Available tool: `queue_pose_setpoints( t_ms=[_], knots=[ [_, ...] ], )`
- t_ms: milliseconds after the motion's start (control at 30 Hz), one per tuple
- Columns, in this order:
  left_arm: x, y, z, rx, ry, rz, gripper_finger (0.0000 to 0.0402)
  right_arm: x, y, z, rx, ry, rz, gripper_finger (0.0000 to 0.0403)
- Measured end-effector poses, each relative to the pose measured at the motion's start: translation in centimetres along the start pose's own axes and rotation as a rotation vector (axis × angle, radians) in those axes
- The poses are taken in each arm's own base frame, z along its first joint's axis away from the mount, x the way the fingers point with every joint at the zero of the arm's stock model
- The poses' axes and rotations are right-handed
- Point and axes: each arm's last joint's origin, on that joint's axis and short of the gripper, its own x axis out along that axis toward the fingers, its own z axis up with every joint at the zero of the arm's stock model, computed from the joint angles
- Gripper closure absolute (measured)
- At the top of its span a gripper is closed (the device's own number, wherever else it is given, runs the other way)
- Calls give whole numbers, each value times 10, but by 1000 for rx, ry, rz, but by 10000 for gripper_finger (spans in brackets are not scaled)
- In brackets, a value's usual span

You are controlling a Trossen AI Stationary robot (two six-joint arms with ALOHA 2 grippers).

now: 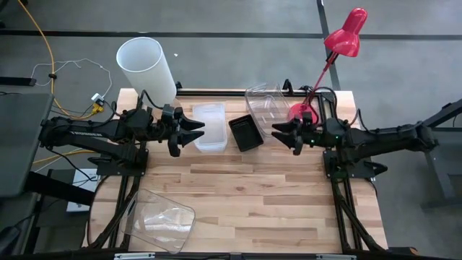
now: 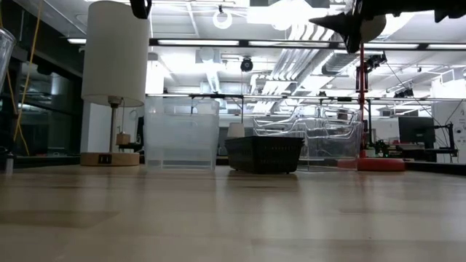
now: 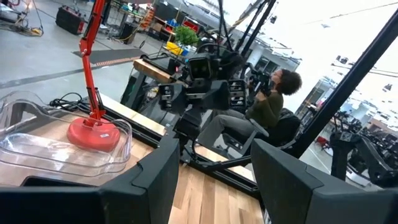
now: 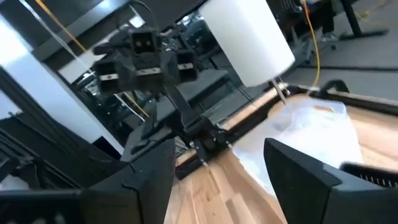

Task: Stack baskets by color
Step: Stack the transparent bin on the transparent bin

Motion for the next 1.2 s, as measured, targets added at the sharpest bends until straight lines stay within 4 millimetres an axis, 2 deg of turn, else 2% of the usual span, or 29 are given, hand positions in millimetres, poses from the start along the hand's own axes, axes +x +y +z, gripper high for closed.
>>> queue_pose_setpoints(
  t_ms=[100, 167, 300, 400, 500, 700, 800, 933, 1067, 1200],
  knots=[
    [1, -1, 2, -37, -10, 12, 216, -1, 4, 4, -12, -15, 16, 171],
    [7, -7, 6, -33, 43, -33, 216, -1, 5, 6, -6, -20, 20, 171],
    [15, -24, 4, 61, 320, -102, 216, 0, 7, 8, -10, -26, 22, 171],
    [12, -39, -4, 163, 609, -87, 216, 0, 6, 8, -10, -24, 20, 171],
    [1, -51, -25, 275, 899, -56, 216, 0, 6, 7, -11, -18, 17, 171],
    [-26, -65, -79, 451, 1257, -7, 216, 0, 6, 7, 0, -11, 12, 171],
    [-37, -68, -107, 474, 1338, -21, 216, 0, 4, 5, 19, 6, 0, 171],
    [-51, -61, -142, 504, 1431, 8, 216, 0, 3, 3, 32, 26, -13, 171],
    [-59, -51, -164, 466, 1484, 58, 216, 0, 2, 2, 29, 37, -21, 171],
    [-60, -51, -177, 419, 1499, 8, 216, 0, 2, 1, 27, 47, -28, 171]
  ],
)
